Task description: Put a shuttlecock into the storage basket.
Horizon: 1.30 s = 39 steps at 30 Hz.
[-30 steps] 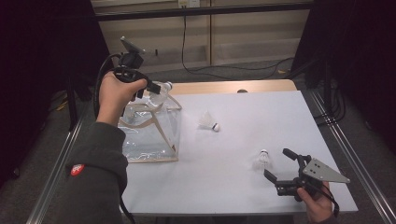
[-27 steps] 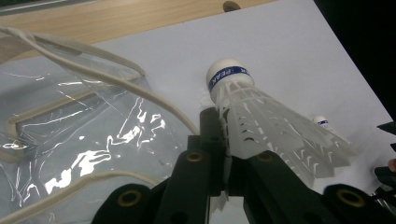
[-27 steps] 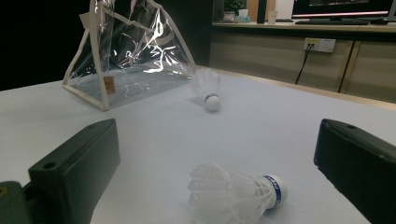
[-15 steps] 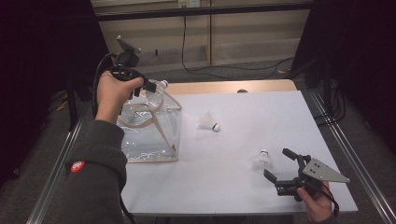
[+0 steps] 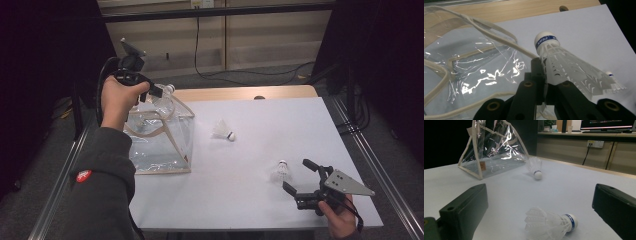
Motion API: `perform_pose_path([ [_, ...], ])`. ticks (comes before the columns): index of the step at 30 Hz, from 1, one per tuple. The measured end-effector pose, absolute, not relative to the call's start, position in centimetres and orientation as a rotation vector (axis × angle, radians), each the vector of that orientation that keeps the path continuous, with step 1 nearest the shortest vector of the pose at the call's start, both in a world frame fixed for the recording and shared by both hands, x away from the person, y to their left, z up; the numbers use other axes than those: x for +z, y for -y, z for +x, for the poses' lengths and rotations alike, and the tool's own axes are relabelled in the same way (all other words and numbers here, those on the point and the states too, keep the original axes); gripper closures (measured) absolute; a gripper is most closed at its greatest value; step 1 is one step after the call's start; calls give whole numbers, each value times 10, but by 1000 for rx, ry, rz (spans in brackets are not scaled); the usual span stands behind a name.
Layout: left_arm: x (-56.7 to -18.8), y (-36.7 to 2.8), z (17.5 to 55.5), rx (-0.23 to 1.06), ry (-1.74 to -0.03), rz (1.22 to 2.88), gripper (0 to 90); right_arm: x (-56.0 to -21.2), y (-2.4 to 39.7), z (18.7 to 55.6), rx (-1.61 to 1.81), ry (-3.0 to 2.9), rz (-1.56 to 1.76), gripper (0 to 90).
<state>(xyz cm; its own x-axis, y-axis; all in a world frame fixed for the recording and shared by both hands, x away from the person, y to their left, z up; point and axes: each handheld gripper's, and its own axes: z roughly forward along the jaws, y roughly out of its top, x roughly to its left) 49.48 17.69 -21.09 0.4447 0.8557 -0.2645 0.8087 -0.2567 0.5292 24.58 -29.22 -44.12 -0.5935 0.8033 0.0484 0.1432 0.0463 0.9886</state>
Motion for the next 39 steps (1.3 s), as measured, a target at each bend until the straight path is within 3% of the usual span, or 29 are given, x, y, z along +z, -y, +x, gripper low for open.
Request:
perform_pose_path([
  [39,-222,-199,509,154,-1493,2048,899,-441,293,246,1595,-1788,950,1],
])
